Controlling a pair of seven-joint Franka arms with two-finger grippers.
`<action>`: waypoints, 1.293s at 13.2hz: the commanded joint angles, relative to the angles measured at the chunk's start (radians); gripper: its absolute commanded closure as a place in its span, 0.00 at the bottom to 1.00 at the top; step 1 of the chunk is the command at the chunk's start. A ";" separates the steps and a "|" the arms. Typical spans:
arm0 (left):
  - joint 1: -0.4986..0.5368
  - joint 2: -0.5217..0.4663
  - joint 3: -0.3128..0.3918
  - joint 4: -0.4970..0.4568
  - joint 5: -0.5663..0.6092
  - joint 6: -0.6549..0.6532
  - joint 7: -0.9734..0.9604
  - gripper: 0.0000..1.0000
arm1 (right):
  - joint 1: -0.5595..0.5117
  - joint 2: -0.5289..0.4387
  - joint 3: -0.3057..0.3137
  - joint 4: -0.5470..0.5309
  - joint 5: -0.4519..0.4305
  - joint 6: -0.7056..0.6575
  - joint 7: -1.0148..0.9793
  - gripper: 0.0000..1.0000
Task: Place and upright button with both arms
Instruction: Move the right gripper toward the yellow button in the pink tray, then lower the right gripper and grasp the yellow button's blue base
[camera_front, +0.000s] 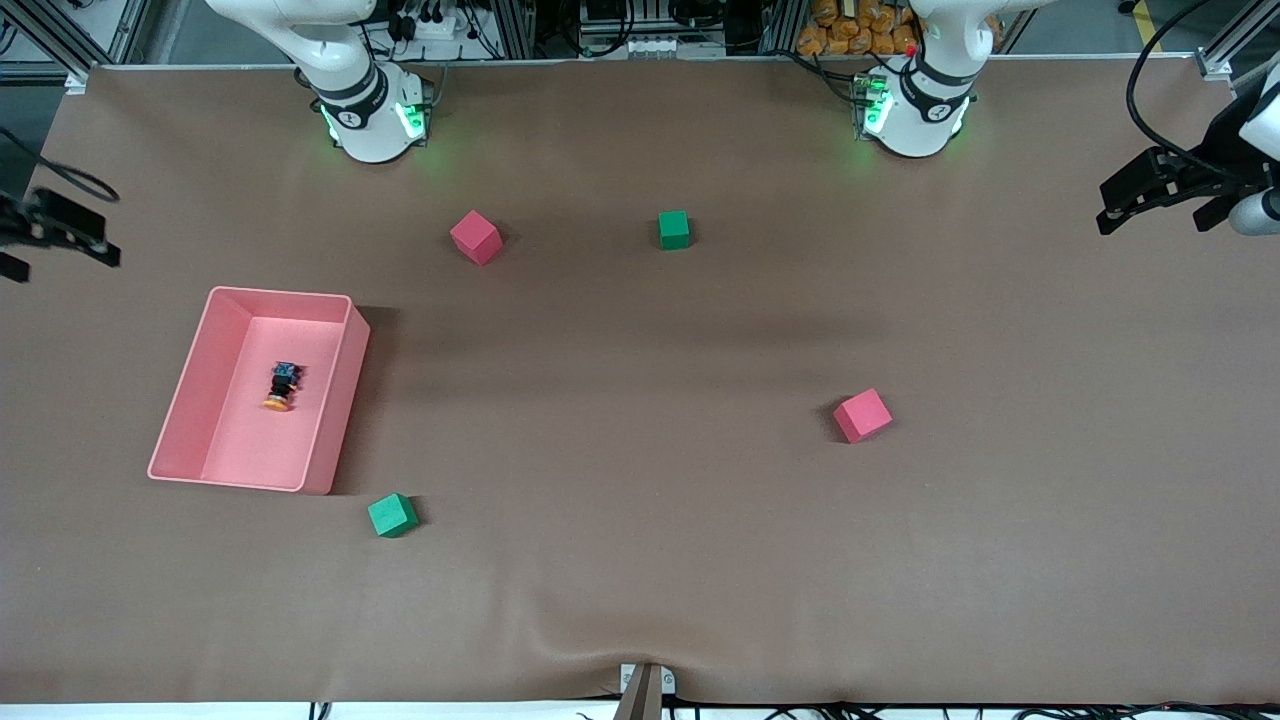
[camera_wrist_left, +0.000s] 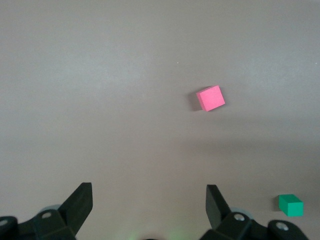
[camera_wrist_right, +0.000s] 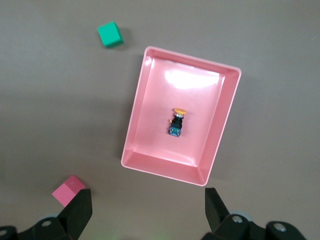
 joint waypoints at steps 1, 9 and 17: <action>0.009 -0.004 -0.001 0.007 -0.019 -0.003 0.025 0.00 | -0.030 0.092 0.007 0.016 -0.013 -0.003 -0.016 0.00; 0.009 -0.005 -0.001 0.003 -0.019 -0.003 0.027 0.00 | -0.118 0.272 0.008 -0.273 0.057 0.392 -0.056 0.00; 0.011 -0.005 0.004 -0.007 -0.019 0.000 0.028 0.00 | -0.060 0.318 0.013 -0.565 0.073 0.824 -0.050 0.00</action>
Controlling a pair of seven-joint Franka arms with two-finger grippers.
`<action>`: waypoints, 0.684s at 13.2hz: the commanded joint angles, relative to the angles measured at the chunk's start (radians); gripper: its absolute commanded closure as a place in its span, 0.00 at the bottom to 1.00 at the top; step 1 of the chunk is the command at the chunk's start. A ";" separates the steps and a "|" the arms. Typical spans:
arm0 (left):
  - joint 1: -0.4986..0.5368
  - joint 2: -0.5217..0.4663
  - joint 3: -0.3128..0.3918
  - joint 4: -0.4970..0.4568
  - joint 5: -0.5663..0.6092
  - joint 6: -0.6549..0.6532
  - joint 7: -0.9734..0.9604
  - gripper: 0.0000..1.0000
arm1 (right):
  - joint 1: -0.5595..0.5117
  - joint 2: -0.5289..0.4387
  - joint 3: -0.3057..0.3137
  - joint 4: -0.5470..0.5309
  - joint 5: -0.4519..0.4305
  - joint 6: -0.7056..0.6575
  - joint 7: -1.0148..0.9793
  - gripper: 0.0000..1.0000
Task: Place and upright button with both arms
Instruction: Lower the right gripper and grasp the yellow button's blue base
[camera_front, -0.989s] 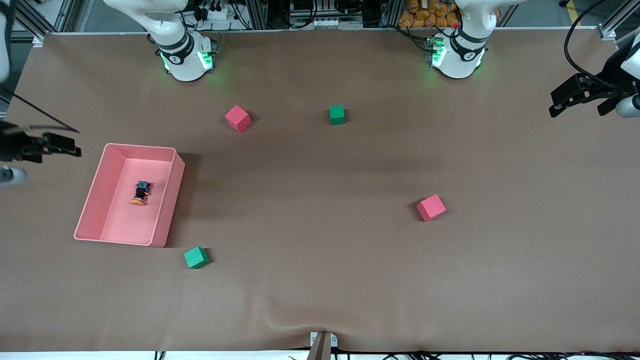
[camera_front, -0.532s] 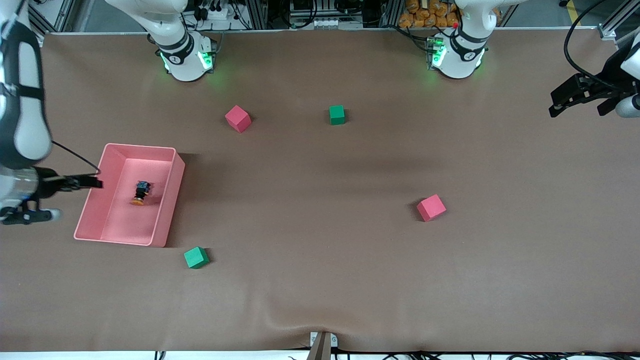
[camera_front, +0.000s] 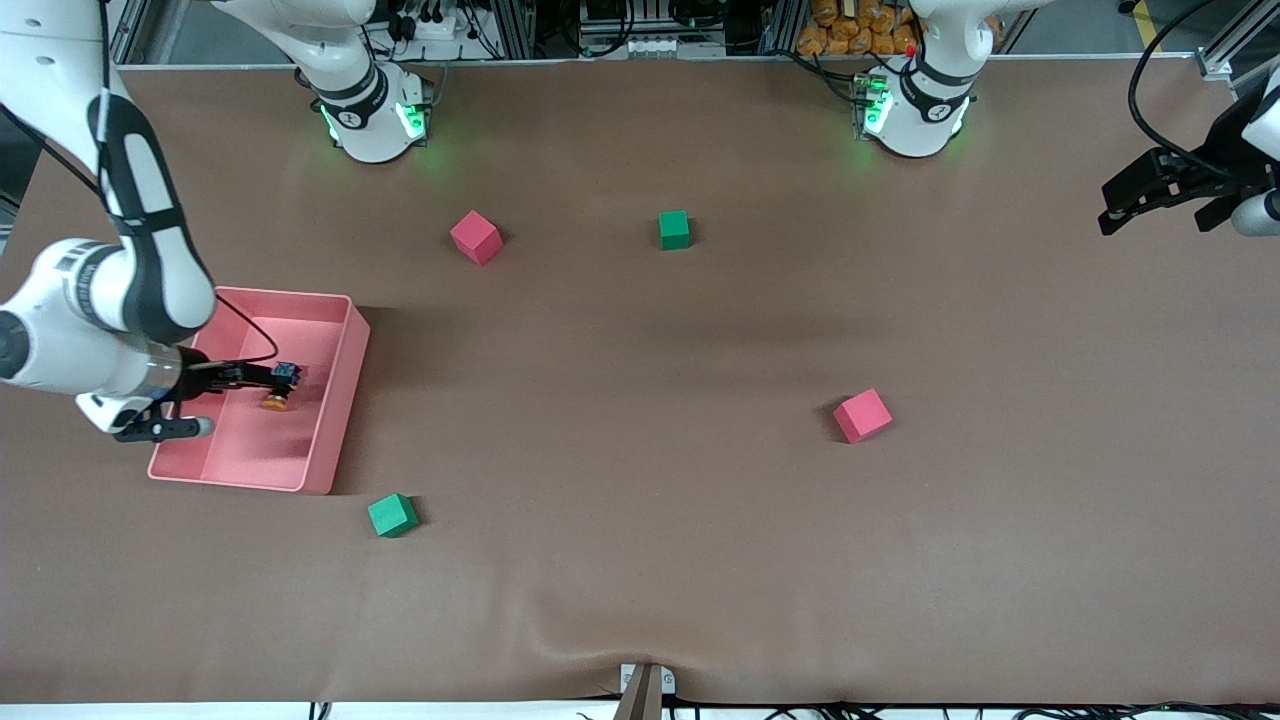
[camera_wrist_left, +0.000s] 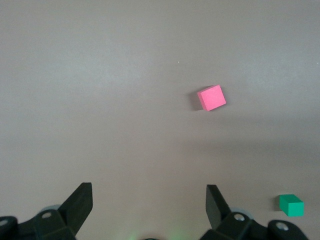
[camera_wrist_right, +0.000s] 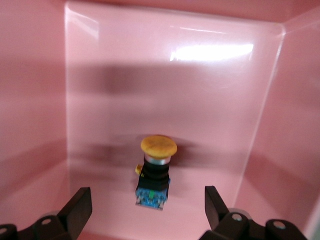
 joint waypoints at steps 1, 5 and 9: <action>0.008 -0.006 0.002 -0.002 -0.019 0.000 0.028 0.00 | 0.029 -0.001 0.000 -0.062 0.013 0.074 -0.007 0.00; 0.008 -0.004 0.002 -0.002 -0.019 0.001 0.028 0.00 | 0.025 0.064 0.001 -0.060 0.043 0.127 -0.004 0.00; 0.008 -0.006 0.002 -0.004 -0.019 0.001 0.028 0.00 | 0.012 0.091 0.000 -0.051 0.088 0.127 -0.003 0.34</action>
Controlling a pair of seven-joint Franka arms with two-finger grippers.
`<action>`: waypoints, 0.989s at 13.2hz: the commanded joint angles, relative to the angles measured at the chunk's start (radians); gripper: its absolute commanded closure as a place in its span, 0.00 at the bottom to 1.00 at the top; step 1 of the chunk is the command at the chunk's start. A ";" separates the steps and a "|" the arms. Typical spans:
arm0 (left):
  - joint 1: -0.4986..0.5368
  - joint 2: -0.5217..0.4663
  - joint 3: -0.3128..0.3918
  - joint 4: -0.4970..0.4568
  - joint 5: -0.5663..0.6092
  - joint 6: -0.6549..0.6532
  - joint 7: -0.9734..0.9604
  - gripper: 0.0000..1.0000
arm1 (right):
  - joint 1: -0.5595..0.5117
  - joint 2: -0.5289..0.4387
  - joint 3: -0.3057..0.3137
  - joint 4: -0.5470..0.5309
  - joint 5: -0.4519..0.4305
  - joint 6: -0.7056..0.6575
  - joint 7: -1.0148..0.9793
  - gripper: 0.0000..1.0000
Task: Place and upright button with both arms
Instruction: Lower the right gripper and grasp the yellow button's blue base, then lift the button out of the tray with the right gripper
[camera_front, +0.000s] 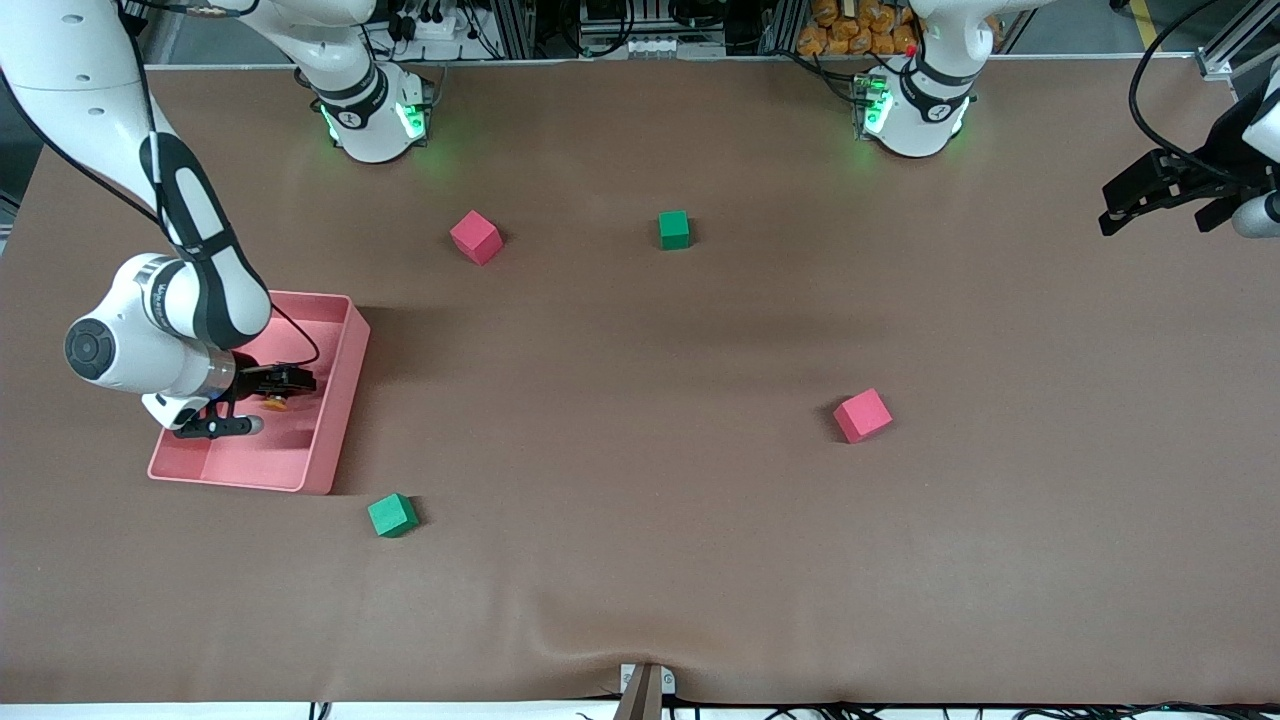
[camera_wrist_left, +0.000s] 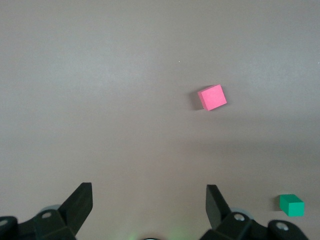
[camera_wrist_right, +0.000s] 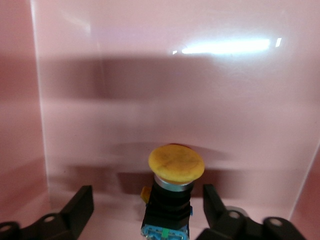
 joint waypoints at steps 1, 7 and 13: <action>0.008 -0.004 0.001 -0.002 -0.019 0.001 0.028 0.00 | -0.008 0.015 0.001 0.001 0.039 0.018 -0.007 0.62; 0.007 -0.004 0.001 -0.002 -0.019 0.001 0.028 0.00 | -0.013 0.014 0.000 0.056 0.039 -0.066 -0.007 1.00; 0.007 -0.004 0.001 -0.008 -0.019 0.001 0.028 0.00 | -0.025 0.006 -0.011 0.365 0.024 -0.496 -0.004 1.00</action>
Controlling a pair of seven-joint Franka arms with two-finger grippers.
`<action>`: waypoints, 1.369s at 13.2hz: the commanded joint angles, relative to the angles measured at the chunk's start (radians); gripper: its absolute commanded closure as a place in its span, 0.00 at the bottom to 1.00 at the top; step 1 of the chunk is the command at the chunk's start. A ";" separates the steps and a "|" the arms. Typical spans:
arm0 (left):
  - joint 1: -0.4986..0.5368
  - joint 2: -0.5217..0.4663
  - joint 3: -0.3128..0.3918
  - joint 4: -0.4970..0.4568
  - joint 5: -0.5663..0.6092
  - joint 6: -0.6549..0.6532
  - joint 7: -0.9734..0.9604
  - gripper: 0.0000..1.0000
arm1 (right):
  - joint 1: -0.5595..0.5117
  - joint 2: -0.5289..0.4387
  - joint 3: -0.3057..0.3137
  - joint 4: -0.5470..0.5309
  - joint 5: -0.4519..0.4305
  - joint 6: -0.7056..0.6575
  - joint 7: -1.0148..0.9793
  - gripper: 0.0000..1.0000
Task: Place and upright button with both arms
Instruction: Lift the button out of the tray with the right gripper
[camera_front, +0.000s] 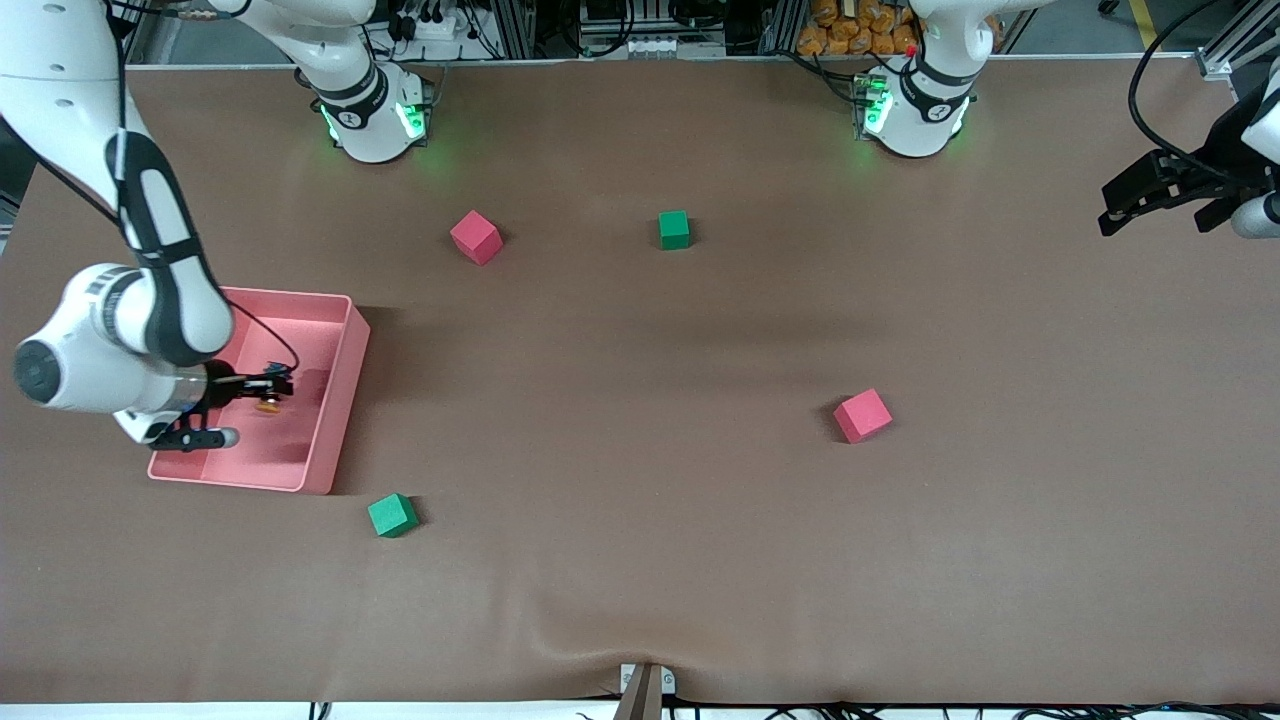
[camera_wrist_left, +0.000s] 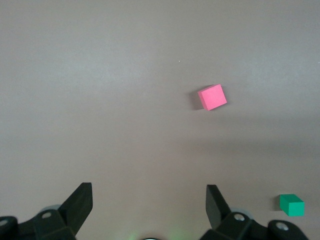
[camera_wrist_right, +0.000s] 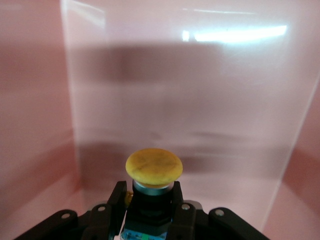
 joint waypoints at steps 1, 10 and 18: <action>0.007 -0.006 0.001 -0.008 -0.019 0.001 0.028 0.00 | -0.013 0.002 0.003 0.224 -0.003 -0.273 -0.001 1.00; 0.007 -0.006 0.001 -0.010 -0.019 0.000 0.029 0.00 | 0.456 0.099 0.029 0.521 0.053 -0.302 0.689 1.00; 0.004 -0.006 -0.001 -0.008 -0.021 0.000 0.028 0.00 | 0.809 0.454 0.080 0.614 0.117 0.278 0.959 1.00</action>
